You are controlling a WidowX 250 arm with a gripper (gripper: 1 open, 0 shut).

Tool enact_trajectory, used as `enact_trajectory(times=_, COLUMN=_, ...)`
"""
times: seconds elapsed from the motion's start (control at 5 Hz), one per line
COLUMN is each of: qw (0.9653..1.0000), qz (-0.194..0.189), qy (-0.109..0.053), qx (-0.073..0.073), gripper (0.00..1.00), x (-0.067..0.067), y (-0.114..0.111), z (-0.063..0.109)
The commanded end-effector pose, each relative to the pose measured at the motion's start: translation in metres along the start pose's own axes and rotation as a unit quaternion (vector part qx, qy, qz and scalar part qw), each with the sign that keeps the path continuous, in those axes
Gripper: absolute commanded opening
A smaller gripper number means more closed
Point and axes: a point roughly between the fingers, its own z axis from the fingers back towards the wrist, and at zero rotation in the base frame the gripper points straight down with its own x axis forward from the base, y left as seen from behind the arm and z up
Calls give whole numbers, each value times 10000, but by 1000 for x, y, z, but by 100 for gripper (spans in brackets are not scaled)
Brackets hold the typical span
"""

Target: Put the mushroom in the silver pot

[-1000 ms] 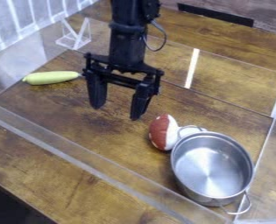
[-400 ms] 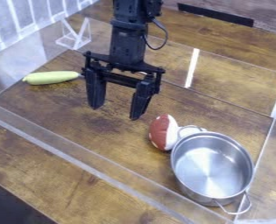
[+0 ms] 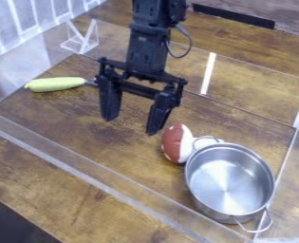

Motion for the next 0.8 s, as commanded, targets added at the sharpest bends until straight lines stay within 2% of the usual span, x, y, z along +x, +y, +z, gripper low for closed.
enact_trajectory(times=0.0, qw=9991, qz=-181, qy=-391, qx=-39, gripper=100, x=6, y=7, z=26)
enact_trajectory(times=0.2, qw=9986, qz=-333, qy=-407, qx=-35, gripper=100, x=11, y=11, z=27)
enact_trajectory(times=0.6, qw=9977, qz=-642, qy=-207, qx=35, gripper=100, x=10, y=6, z=16)
